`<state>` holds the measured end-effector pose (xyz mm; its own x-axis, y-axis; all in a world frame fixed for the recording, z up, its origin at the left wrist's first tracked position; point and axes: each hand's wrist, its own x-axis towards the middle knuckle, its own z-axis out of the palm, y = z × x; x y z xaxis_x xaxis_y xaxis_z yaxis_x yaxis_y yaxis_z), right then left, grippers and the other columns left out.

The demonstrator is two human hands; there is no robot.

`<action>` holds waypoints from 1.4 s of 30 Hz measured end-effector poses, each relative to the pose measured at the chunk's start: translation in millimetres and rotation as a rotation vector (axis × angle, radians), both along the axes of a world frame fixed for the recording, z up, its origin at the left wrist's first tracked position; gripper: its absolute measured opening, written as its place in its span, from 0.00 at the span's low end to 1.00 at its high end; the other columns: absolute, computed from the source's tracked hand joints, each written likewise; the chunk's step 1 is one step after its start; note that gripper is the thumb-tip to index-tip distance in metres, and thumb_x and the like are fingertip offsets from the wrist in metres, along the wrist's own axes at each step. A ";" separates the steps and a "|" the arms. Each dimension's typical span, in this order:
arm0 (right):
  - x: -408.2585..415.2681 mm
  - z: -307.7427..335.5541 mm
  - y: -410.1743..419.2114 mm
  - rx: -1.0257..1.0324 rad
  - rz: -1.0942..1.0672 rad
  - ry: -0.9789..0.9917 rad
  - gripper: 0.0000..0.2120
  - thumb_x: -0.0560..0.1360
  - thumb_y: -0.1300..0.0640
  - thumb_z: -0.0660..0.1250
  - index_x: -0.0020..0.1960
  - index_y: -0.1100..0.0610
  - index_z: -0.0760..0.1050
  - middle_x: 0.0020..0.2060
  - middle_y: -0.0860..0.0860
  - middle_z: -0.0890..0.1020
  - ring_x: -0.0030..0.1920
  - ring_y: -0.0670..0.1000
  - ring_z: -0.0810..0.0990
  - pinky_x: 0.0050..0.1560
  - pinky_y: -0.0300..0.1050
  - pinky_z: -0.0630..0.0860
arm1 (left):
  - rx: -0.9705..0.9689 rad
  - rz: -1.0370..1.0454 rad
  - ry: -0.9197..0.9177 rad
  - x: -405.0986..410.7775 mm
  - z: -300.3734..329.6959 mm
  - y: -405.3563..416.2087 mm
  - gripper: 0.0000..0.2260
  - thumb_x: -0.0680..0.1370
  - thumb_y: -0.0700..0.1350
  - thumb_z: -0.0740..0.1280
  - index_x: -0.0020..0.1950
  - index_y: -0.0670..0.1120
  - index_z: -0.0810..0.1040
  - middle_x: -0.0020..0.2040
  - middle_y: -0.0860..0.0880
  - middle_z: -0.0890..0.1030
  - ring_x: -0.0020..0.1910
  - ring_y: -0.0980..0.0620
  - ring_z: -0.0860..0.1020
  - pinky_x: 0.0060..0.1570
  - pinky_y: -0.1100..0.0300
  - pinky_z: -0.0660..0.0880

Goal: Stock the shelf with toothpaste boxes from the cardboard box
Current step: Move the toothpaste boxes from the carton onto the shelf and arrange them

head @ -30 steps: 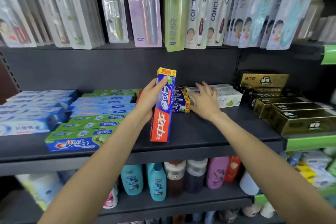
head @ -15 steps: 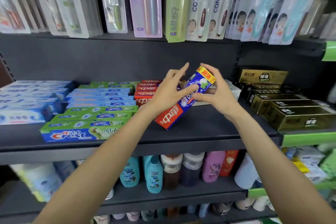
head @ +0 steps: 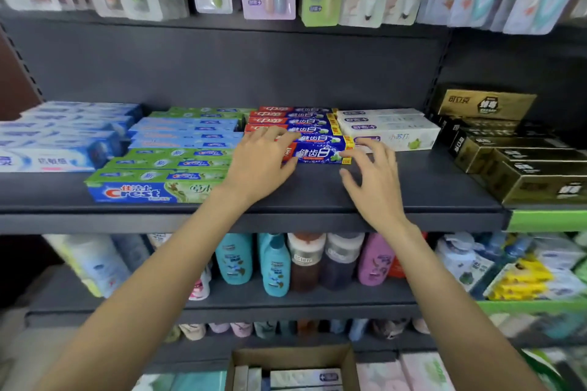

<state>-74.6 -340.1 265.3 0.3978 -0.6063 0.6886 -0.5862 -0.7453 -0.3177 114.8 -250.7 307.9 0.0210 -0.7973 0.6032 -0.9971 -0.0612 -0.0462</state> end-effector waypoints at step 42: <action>-57.6 -490.6 170.4 0.714 0.560 1.376 0.51 0.71 0.55 0.71 0.75 0.42 0.33 0.72 0.57 0.56 0.70 0.62 0.58 0.68 0.61 0.62 | 0.601 0.272 0.511 -82.4 -465.1 236.7 0.21 0.70 0.47 0.63 0.63 0.49 0.69 0.60 0.46 0.77 0.65 0.44 0.67 0.68 0.43 0.60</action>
<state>-132.2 -169.7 -225.3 0.7011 -0.2054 -0.6829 -0.4256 -0.8889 -0.1697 32.4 -14.0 -157.2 0.4151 -0.9078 -0.0598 -0.8580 -0.4125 0.3059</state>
